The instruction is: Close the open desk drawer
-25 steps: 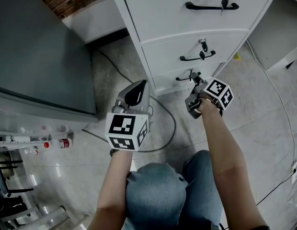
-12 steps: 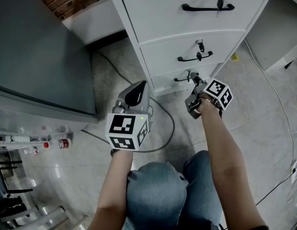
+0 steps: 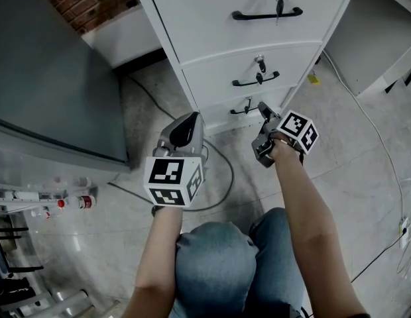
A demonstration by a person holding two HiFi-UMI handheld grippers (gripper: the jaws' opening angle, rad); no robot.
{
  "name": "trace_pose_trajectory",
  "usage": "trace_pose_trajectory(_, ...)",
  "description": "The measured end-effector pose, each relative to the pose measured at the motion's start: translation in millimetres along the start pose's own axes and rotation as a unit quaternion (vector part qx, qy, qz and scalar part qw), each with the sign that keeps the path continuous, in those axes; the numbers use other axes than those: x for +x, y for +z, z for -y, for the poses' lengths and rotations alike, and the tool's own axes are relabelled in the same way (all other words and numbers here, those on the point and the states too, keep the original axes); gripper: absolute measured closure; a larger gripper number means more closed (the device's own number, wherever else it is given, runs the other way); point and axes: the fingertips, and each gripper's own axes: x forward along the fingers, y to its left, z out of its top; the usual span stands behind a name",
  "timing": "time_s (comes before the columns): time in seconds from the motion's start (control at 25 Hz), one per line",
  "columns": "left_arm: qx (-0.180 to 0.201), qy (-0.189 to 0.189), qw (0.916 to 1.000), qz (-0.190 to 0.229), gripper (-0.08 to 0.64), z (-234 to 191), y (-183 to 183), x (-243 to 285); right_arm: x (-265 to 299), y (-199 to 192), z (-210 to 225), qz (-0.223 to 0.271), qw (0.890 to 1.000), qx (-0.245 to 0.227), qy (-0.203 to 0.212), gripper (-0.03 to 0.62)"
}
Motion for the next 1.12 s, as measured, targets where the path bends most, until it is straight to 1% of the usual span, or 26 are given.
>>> trace_pose_trajectory(0.08,0.003,-0.002,1.0000,0.000,0.561,5,1,-1,-6,1,-3,0.000,1.000,-0.005,0.003,0.525)
trace_pose_trajectory(0.16,0.005,-0.003,1.0000,0.002,0.561,6,3,-3,-14,3,-6,-0.001,1.000,-0.019,0.003,0.588)
trace_pose_trajectory(0.2,0.003,-0.001,1.0000,0.004,0.561,6,5,-5,-17,4,-8,-0.003,1.000,-0.027,0.005,0.600)
trace_pose_trajectory(0.4,-0.007,0.013,0.9998,0.011,0.561,3,10,-13,-34,7,-27,-0.009,0.997,-0.068,0.031,0.595)
trace_pose_trajectory(0.6,-0.007,0.020,0.9996,0.018,0.561,4,19,-22,-55,12,-42,-0.001,0.993,-0.113,0.040,0.595)
trace_pose_trajectory(0.84,0.012,0.027,0.9992,0.028,0.561,7,35,-31,-79,19,-64,0.005,0.986,-0.158,0.055,0.595)
trace_pose_trajectory(1.0,0.042,0.028,0.9982,0.033,0.561,14,48,-40,-96,22,-78,0.004,0.979,-0.193,0.065,0.595)
trace_pose_trajectory(1.12,0.057,0.026,0.9972,0.042,0.561,20,61,-47,-107,26,-89,0.003,0.976,-0.207,0.071,0.595)
